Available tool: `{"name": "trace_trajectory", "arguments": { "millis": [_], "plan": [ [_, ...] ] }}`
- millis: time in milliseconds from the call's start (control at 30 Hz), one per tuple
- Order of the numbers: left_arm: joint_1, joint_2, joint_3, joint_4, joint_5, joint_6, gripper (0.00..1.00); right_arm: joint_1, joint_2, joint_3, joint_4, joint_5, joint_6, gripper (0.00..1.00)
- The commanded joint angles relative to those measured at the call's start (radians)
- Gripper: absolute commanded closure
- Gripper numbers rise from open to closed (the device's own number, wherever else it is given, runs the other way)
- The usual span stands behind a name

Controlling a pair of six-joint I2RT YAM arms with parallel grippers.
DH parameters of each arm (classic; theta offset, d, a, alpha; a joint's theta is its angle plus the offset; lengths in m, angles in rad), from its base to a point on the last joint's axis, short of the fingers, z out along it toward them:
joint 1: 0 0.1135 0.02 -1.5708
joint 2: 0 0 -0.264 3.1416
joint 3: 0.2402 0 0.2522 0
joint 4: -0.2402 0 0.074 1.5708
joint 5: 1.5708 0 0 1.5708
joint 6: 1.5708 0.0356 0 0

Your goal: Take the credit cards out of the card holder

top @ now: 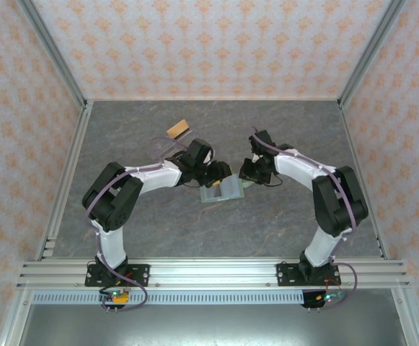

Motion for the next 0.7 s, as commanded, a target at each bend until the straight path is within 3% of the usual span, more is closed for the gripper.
{"name": "trace_trajectory", "arguments": {
  "millis": [0,267,400,500,667],
  "plan": [
    [-0.002,0.059,0.051,0.045,0.033,-0.011,0.48,-0.002,-0.073,-0.021,0.027,0.061,0.025,0.67],
    [0.012,0.056,0.054,0.019,-0.007,-0.009,0.49,0.005,-0.054,-0.013,0.019,-0.038,-0.008,0.72],
    [0.041,-0.03,0.005,-0.059,-0.084,0.02,0.5,0.049,0.006,0.033,-0.006,-0.057,-0.029,0.73],
    [0.042,-0.084,-0.006,-0.208,-0.21,0.059,0.5,0.085,0.061,0.068,-0.022,-0.057,-0.034,0.73],
    [0.043,-0.129,-0.055,-0.26,-0.265,0.063,0.47,0.102,0.136,0.107,-0.032,-0.058,-0.03,0.72]
  ]
}}
